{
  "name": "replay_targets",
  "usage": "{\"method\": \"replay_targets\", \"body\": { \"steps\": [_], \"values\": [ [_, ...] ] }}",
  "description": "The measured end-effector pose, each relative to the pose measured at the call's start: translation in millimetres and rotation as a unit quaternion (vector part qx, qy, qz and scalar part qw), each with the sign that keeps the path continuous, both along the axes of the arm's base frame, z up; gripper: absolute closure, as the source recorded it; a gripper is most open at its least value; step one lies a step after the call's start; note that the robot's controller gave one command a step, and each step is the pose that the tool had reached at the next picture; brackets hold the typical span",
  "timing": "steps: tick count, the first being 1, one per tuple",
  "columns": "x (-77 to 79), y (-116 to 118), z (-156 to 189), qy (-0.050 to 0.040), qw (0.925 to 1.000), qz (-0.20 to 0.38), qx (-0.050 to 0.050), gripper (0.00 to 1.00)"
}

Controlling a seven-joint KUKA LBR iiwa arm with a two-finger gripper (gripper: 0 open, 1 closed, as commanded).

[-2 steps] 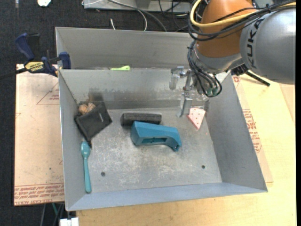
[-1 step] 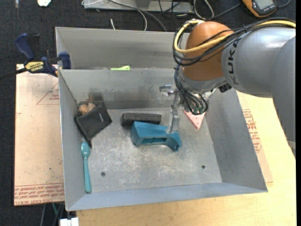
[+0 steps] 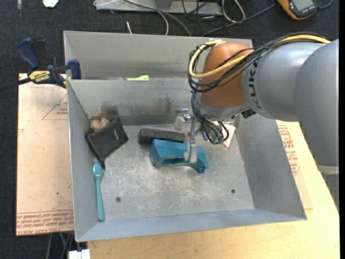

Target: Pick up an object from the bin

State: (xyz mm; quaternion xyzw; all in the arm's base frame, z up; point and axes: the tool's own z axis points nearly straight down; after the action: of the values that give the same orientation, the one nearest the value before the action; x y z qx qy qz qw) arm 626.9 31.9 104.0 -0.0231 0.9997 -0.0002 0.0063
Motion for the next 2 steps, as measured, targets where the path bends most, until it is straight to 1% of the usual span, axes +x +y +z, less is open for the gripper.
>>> {"method": "replay_targets", "body": {
  "steps": [1, 2],
  "values": [
    [-16.4, -8.8, -15.3, -0.0007, 0.9999, 0.012, 0.002, 0.00],
    [-39.6, -16.7, -23.5, -0.0205, 0.9994, -0.028, 0.004, 0.00]
  ]
}}
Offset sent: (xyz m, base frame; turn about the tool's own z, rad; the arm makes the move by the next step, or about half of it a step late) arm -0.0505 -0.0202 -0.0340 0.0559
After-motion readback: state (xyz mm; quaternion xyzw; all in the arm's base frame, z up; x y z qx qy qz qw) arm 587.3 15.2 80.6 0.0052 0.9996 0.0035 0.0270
